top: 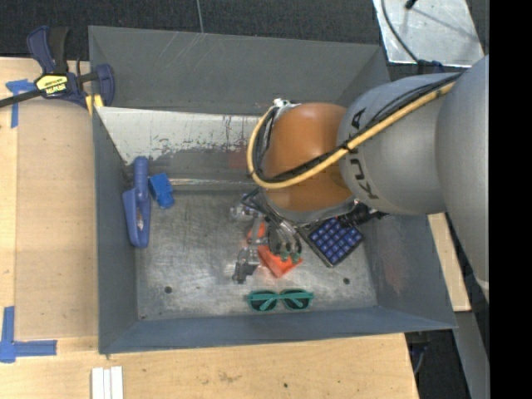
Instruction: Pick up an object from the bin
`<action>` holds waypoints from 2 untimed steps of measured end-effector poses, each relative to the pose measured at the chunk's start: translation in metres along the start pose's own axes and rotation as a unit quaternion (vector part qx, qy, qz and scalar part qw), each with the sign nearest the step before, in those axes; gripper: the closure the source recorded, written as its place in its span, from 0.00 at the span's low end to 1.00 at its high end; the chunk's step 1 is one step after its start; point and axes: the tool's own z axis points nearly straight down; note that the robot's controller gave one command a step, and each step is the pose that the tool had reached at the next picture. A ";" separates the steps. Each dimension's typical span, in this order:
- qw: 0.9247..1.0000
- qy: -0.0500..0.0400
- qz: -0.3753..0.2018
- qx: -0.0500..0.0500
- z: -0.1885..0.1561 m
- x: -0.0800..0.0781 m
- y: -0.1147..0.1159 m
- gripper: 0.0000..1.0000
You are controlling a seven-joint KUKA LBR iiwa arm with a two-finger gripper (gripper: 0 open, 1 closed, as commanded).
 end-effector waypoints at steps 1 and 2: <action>0.999 -0.002 0.047 -0.001 0.008 0.034 0.008 0.00; 1.000 -0.001 0.006 -0.002 0.018 0.035 -0.039 0.00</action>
Offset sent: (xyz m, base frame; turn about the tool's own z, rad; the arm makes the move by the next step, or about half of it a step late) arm -0.0364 -0.0864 -0.0267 -0.0549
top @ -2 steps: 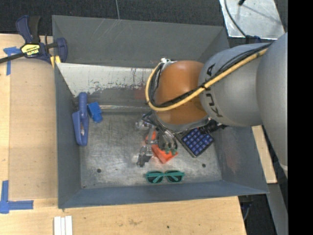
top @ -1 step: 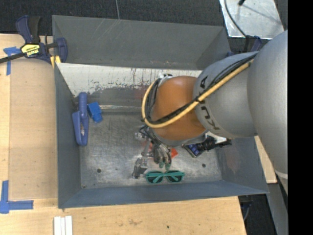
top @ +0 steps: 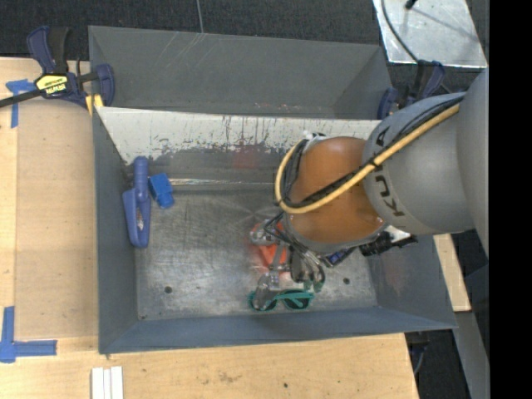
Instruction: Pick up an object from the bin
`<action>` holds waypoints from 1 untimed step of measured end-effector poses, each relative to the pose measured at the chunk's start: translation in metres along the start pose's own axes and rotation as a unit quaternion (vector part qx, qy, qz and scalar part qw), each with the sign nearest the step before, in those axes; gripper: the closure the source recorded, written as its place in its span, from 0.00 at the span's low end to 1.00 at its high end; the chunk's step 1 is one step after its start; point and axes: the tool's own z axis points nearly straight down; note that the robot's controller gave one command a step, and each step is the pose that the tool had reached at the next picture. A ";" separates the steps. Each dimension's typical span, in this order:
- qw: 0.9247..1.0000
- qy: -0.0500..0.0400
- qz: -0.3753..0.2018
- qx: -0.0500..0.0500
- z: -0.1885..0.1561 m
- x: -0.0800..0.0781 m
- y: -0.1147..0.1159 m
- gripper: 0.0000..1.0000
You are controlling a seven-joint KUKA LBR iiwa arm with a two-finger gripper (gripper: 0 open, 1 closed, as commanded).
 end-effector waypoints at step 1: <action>1.000 -0.002 0.020 0.002 0.007 -0.015 -0.034 0.00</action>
Offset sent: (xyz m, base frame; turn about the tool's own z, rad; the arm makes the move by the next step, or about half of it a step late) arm 0.0376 -0.0478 -0.0283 -0.0348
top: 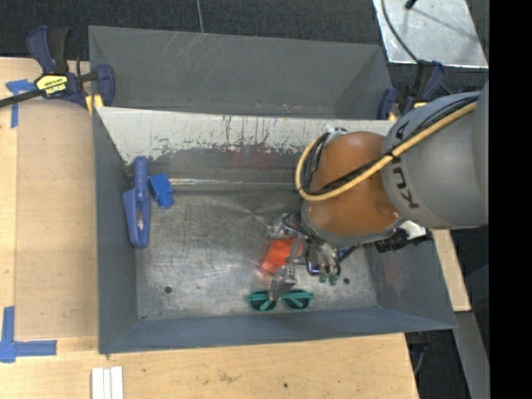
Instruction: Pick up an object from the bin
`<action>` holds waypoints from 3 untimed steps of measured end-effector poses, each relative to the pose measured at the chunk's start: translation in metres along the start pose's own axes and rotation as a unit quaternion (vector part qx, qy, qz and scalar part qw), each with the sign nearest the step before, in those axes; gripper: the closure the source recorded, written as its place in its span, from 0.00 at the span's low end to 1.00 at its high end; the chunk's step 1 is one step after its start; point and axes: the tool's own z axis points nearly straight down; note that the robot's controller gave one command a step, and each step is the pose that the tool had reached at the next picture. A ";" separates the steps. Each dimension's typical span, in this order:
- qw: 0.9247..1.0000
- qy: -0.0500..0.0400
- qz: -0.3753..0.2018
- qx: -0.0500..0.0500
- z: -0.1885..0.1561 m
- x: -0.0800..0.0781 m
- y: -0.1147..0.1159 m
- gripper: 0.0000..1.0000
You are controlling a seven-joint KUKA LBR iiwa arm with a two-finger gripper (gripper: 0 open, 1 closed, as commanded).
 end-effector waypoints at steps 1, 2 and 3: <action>0.999 -0.010 -0.037 -0.004 0.015 -0.034 -0.007 1.00; 0.999 -0.010 -0.037 -0.004 0.015 -0.034 -0.007 1.00; 0.999 -0.010 -0.036 -0.004 0.015 -0.034 -0.008 1.00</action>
Offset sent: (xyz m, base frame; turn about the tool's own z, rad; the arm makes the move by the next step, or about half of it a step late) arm 0.0000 0.0000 0.0000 0.0000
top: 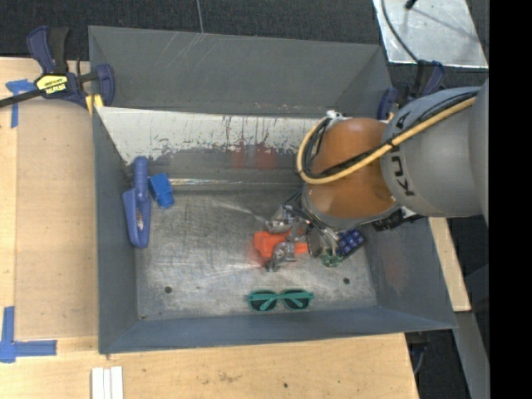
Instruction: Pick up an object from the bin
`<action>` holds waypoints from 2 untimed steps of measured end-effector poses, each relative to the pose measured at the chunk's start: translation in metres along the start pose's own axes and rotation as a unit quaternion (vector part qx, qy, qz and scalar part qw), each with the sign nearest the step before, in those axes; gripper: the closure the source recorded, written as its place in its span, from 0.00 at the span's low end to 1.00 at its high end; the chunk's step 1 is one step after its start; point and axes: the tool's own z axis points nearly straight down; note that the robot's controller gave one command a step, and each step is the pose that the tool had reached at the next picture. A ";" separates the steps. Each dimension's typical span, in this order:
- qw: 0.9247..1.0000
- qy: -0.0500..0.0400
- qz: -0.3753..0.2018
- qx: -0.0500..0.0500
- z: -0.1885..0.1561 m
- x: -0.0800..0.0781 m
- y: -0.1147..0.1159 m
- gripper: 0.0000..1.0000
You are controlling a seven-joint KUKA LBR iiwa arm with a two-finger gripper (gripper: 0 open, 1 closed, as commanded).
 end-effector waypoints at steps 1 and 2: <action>1.000 0.006 -0.020 0.002 -0.025 -0.021 -0.011 1.00; 0.999 0.011 -0.032 0.002 -0.088 0.026 -0.001 1.00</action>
Offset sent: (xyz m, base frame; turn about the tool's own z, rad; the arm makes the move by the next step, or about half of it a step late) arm -0.0288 0.0009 0.0877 -0.0650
